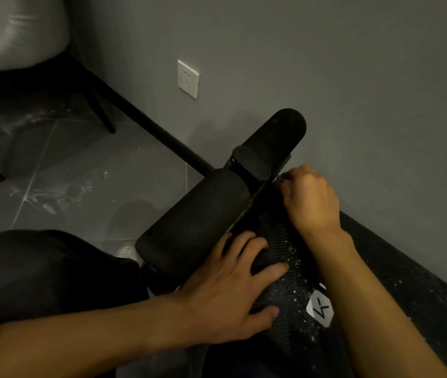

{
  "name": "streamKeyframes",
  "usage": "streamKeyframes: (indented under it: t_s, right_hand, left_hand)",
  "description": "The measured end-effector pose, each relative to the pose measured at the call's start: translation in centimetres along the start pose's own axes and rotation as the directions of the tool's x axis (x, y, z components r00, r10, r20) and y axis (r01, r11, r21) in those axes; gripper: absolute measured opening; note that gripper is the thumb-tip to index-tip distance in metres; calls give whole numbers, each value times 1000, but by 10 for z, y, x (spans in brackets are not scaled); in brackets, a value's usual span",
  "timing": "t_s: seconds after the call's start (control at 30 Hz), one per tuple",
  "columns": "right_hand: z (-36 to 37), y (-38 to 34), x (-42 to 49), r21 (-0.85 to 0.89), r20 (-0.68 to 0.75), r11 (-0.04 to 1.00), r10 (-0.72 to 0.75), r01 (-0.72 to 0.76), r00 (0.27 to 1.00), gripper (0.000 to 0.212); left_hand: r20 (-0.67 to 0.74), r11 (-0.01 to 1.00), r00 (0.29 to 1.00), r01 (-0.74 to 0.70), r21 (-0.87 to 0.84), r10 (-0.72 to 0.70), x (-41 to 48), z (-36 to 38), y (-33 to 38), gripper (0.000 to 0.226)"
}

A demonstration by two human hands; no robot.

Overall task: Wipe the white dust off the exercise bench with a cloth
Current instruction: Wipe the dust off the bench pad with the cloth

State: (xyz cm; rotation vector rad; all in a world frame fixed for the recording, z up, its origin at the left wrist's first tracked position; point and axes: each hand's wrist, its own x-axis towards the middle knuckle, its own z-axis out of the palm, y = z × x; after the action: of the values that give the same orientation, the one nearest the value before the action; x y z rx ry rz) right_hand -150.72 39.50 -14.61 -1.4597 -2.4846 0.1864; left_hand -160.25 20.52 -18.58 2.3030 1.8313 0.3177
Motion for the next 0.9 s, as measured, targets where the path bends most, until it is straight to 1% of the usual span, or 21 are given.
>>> streamKeyframes:
  t_s: [0.03,0.07,0.13,0.2,0.27,0.37,0.43,0.5,0.6,0.67,0.7,0.77,0.83,0.9]
  right_hand:
    - [1,1,0,18,4,1000,-6,6,1000,25]
    - [1,1,-5,41,23,998,-44,43,999,25]
    - [-3,1,-27,119,64,980,-167,159,984,21]
    - [-8,1,-48,184,78,959,-234,217,969,18]
    - [-6,5,-42,167,41,970,-183,174,982,19]
    - [4,3,-4,32,-4,999,-14,14,1000,22]
    - [5,-3,8,-50,18,999,8,-7,1000,20]
    - [2,-8,-2,-27,72,998,-48,50,996,20]
    - [-9,-15,-47,132,126,985,-128,111,984,22]
    - [-17,-16,-72,148,157,978,-167,144,973,20]
    - [-19,-12,-75,143,161,980,-163,140,973,20]
    - [-21,-2,-63,101,133,991,-105,92,986,22]
    - [-17,11,-35,66,77,998,-13,8,997,25]
    - [-16,16,-13,81,67,995,53,-58,996,26]
  left_hand:
    - [2,1000,1000,6,-8,-6,2,-1,1,67]
    - [-1,1000,1000,10,-11,-10,3,-1,2,67]
    - [-23,1000,1000,14,4,-14,5,3,5,66]
    - [-40,1000,999,16,25,-15,5,7,8,65]
    - [-46,999,999,23,46,-21,6,9,9,65]
    - [-33,998,999,31,58,-29,7,8,11,67]
    - [-16,997,999,41,59,-41,7,8,12,67]
    - [-11,998,999,46,43,-45,7,9,11,67]
    - [-16,999,999,31,42,-30,5,7,9,64]
    - [-22,999,1000,11,45,-10,3,8,7,61]
    - [-22,999,1000,6,46,-5,2,8,6,61]
    - [-9,999,1000,7,47,-6,1,8,4,64]
    - [0,999,1000,5,40,-5,2,6,2,66]
    - [-12,999,1000,-2,32,2,3,1,2,64]
